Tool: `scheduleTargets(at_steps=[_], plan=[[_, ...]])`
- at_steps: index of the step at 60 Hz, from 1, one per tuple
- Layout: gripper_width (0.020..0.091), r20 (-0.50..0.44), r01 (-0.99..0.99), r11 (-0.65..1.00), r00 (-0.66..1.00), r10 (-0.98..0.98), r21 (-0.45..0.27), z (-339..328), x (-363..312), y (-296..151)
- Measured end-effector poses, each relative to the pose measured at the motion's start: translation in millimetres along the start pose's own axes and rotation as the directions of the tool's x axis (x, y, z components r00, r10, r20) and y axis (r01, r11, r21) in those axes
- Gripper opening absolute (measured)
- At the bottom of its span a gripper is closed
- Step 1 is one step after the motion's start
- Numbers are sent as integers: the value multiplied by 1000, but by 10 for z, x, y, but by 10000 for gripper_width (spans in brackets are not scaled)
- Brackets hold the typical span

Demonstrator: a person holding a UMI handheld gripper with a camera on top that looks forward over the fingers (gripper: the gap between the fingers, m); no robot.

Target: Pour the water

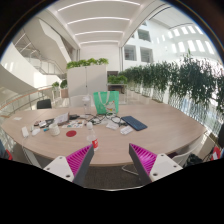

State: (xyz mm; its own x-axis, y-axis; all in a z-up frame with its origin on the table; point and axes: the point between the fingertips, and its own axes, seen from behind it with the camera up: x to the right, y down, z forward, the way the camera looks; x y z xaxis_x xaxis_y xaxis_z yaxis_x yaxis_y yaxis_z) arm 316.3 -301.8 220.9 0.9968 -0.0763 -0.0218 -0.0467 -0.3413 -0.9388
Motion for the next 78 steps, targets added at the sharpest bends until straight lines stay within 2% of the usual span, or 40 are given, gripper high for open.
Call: scheduleTargets(at_steps=[18,27,39,46,64,66,67,68,70,75,78], plan=[[812,-28,11,999,1000,-10,35,282,-16,93],[814,21,47,998,999,-48,46,633,-164,358],[815,128,26,998,991,-33,55,1399,-814,693],[815,149,2,998,989,-10,57,1980,-1118,736],[813,87,-11,997,996,5,74,3076,-1192,600],[792,85,-11,997,996,4,80,3118,-1204,574],[758,90,-8,997,996,0,82,3143,-1221,568],[703,93,-4,997,996,-3,79,3166,-1231,574],[524,98,5,998,995,-11,65,3210,-1247,615],[468,64,-11,996,998,5,94,3265,-1183,567],[440,34,-20,996,999,18,83,3282,-1143,580]])
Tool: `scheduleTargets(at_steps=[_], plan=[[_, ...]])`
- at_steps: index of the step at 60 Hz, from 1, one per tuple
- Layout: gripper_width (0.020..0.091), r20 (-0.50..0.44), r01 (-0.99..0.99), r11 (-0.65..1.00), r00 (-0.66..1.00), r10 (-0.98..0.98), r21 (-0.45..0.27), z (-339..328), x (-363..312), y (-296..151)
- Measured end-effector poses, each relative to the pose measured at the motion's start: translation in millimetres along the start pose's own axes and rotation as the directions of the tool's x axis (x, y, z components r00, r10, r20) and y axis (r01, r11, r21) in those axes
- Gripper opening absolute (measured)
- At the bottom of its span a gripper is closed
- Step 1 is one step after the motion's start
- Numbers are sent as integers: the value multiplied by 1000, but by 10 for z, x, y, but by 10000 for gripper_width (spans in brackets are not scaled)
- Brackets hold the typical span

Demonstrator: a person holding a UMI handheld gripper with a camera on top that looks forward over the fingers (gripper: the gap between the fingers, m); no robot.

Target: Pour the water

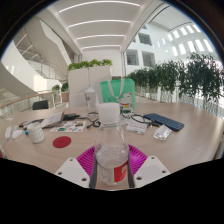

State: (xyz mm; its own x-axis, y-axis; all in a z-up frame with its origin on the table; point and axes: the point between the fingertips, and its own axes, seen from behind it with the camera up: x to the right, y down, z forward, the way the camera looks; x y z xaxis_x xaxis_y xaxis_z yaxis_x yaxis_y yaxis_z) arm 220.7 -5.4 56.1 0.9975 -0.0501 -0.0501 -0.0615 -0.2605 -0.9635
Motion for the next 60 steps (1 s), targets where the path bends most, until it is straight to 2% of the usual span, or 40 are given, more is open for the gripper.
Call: scheduleTargets(at_steps=[2,5,9,10,18,25,33,40,46,49,56,60], plan=[[422,-20,-9,1000,1000,9,-3,10,23,0],[356,-33,1,1000,999,-1,-7,63,51,9],[344,-27,-9,1000,1000,9,-20,42,-8,13],[305,-20,-12,1000,1000,12,-25,45,-22,13],[304,1,-38,996,999,38,-81,75,-61,-72],[305,26,97,995,995,-97,-24,212,-154,-797],[302,33,434,898,899,-437,65,577,-643,-1799],[304,36,706,698,699,-714,117,921,-1395,-2229],[303,29,899,409,410,-912,154,1165,-2065,-2162],[302,-12,962,219,223,-975,161,1346,-2372,-1988],[302,-115,943,-296,-281,-953,150,1499,-2847,-1762],[302,-149,849,-503,-483,-863,160,1593,-3049,-1625]])
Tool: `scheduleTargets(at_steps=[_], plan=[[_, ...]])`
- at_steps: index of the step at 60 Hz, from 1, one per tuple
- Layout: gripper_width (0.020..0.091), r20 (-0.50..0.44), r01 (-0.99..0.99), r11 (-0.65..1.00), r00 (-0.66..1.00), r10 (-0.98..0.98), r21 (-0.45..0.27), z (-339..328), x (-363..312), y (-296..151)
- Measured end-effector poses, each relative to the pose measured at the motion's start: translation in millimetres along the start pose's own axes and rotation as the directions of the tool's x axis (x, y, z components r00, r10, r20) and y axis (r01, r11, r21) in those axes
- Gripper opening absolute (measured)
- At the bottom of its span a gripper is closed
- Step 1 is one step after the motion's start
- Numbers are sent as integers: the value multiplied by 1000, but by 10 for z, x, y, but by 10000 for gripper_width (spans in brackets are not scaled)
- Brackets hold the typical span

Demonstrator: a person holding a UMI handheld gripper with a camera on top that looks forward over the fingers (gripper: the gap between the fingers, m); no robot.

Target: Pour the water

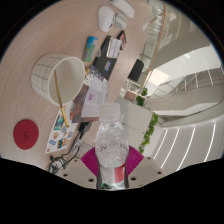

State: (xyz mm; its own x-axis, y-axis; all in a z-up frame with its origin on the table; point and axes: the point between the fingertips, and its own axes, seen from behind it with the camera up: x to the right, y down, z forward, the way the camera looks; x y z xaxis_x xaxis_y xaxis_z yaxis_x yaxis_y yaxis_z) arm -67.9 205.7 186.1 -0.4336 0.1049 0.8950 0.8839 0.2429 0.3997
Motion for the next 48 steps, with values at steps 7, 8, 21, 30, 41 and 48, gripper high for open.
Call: scheduleTargets(at_steps=[7,8,21,30,41,48], plan=[[305,-26,311,950,950,-310,31,-15,-32,-304],[305,-14,338,940,941,-338,33,37,-38,-317],[306,-10,416,909,909,-416,24,34,-29,-410],[304,-10,53,998,999,-52,45,12,295,-327],[317,-1,-885,443,447,894,141,-325,740,221],[450,162,-982,-146,-126,979,123,-543,265,223]])
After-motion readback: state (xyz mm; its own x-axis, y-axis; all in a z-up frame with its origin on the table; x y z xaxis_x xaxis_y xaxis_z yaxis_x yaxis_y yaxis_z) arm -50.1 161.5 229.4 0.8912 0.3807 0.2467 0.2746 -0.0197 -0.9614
